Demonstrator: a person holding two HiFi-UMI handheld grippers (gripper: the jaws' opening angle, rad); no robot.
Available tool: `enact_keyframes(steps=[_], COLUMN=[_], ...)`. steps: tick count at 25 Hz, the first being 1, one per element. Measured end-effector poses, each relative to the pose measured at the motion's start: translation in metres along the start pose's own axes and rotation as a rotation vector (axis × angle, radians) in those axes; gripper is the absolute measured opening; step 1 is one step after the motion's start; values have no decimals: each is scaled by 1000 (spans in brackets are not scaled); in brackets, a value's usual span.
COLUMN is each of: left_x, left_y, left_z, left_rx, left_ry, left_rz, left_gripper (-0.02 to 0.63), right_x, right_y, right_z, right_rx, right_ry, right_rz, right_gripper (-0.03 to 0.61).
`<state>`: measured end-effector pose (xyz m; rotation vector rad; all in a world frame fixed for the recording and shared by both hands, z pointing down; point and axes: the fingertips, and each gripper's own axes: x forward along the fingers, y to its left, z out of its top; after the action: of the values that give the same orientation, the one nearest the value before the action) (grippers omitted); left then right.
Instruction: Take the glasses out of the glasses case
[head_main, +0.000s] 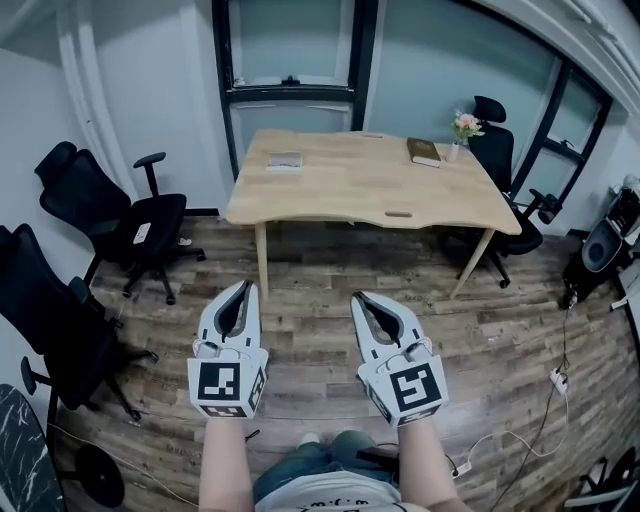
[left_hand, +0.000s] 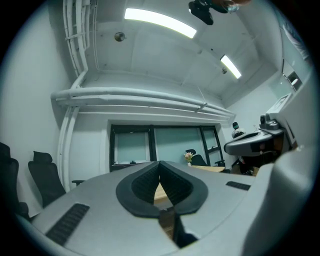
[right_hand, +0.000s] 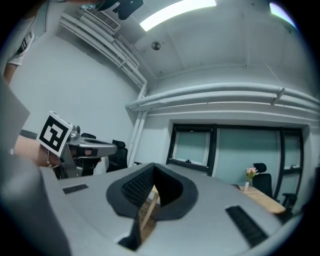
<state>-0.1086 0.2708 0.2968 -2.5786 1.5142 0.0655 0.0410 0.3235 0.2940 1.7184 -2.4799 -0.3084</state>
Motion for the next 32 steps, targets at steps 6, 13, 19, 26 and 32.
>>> enact_keyframes(steps=[6,13,19,26,32], left_x=[50,131,242,370,434], left_y=[47,92,141,186,216], left_z=[-23,-58,-81,-83,-110], left_rx=[-16,-33,-31,-24,-26], left_ry=[19,43,66,58,103], left_rz=[16,56,73,92,99], left_gripper=[17,17,17,17,17], right_x=[66,169,291,417,490], right_y=[-19,-62,-111,-175,-198], right_z=[-18,-41,-59,-63,-84], right_rx=[14,14,40,70,132], right_ry=[39,41,30,8,30], right_rz=[-3,29,68,117,188], right_gripper=[11,11,11,11,12])
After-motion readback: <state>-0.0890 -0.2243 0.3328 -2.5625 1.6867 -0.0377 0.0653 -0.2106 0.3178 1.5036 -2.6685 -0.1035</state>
